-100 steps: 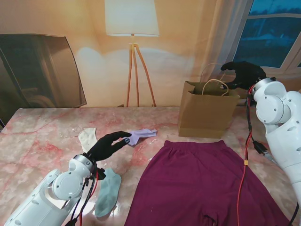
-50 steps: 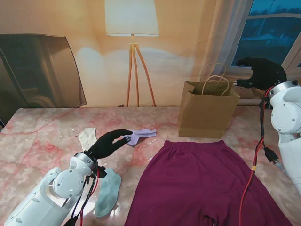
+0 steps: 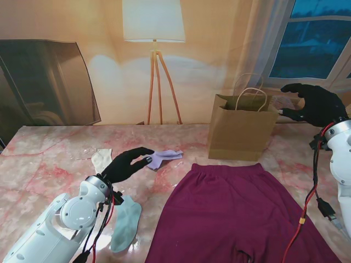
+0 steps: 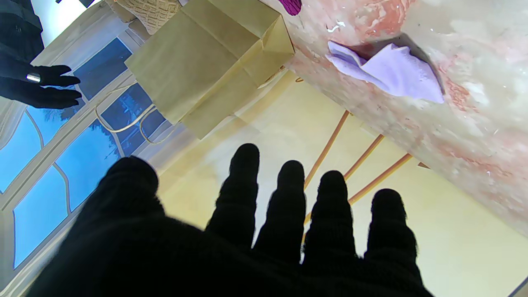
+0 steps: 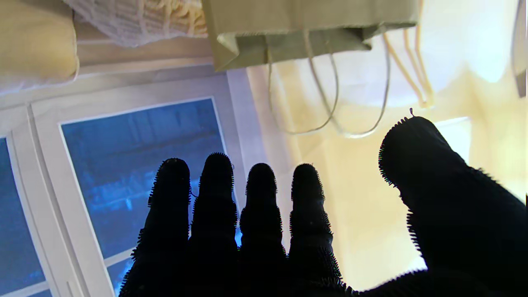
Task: Fold the socks and the shorts into the kraft paper bag
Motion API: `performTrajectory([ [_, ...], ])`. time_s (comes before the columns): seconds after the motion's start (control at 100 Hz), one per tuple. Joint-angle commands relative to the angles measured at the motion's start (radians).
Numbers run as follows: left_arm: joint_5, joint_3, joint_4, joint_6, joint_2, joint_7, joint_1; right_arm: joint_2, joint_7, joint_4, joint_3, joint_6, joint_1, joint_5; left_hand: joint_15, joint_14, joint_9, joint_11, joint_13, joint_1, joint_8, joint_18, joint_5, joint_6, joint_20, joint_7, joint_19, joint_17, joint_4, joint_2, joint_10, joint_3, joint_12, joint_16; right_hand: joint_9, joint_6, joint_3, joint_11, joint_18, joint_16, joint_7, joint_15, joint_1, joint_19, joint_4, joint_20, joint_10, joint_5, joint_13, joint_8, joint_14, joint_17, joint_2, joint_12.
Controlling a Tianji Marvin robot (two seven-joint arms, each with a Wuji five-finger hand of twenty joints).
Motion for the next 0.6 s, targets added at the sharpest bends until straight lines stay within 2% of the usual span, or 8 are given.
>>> performTrajectory([
  [0.0, 0.002, -0.003, -0.012, -0.004, 0.002, 0.002, 0.007, -0.008, 0.005, -0.012, -0.007, -0.016, -0.037, -0.007, -0.022, -0.037, -0.020, -0.013, -0.018, 0.011, 0.005, -0.007, 0.008, -0.015, 0.022, 0.007, 0.005, 0.000, 0.020, -0.009, -0.033, -0.013, -0.001, -0.007, 0.019, 0.009, -0.002, -0.021, -0.049, -0.021, 0.005, -0.025, 0.001, -0.027, 0.057, -0.039, 0.010, 0.028, -0.016, -0.010, -0.031, 0.008, 0.013, -0.012],
  [0.2, 0.012, -0.019, -0.029, -0.003, 0.005, -0.004, 0.023, -0.017, 0.010, -0.069, -0.023, -0.026, -0.130, 0.086, -0.022, -0.037, -0.020, -0.013, -0.017, 0.014, 0.005, -0.009, 0.009, -0.013, 0.021, 0.008, 0.008, 0.001, 0.020, -0.010, -0.035, -0.012, -0.001, -0.007, 0.051, 0.006, 0.014, -0.017, -0.071, -0.029, 0.011, -0.014, -0.003, -0.017, 0.072, -0.071, 0.017, 0.052, 0.007, -0.010, -0.036, 0.035, 0.049, -0.012],
  [0.23, 0.014, -0.021, -0.032, -0.003, 0.006, -0.005, 0.025, -0.018, 0.012, -0.075, -0.026, -0.029, -0.140, 0.098, -0.022, -0.036, -0.020, -0.013, -0.017, 0.014, 0.005, -0.009, 0.010, -0.013, 0.021, 0.008, 0.009, 0.002, 0.020, -0.010, -0.033, -0.011, -0.002, -0.007, 0.060, 0.005, 0.018, -0.023, -0.075, -0.041, 0.008, -0.011, -0.013, -0.004, 0.079, -0.115, 0.018, 0.056, 0.014, -0.013, -0.038, 0.042, 0.055, -0.013],
  [0.31, 0.019, -0.030, -0.040, -0.003, 0.008, -0.011, 0.033, -0.020, 0.016, -0.089, -0.040, -0.035, -0.168, 0.133, -0.022, -0.036, -0.019, -0.013, -0.017, 0.013, 0.005, -0.009, 0.008, -0.014, 0.020, 0.008, 0.010, 0.001, 0.019, -0.010, -0.033, -0.012, -0.001, -0.007, 0.060, 0.003, 0.014, -0.024, -0.083, -0.043, 0.007, -0.010, -0.020, 0.001, 0.079, -0.130, 0.018, 0.055, 0.012, -0.013, -0.043, 0.042, 0.066, -0.013],
  [0.59, 0.042, -0.072, -0.059, 0.011, 0.015, -0.027, 0.051, -0.033, -0.032, -0.077, -0.131, -0.059, -0.225, 0.199, -0.019, -0.037, -0.016, -0.011, -0.010, 0.018, 0.005, -0.010, 0.010, -0.015, 0.020, 0.009, 0.016, 0.006, 0.020, -0.012, -0.035, -0.008, -0.001, -0.006, 0.076, 0.002, 0.003, -0.023, -0.084, -0.044, 0.010, -0.005, -0.022, 0.014, 0.088, -0.158, 0.021, 0.074, 0.015, -0.012, -0.047, 0.040, 0.091, -0.013],
])
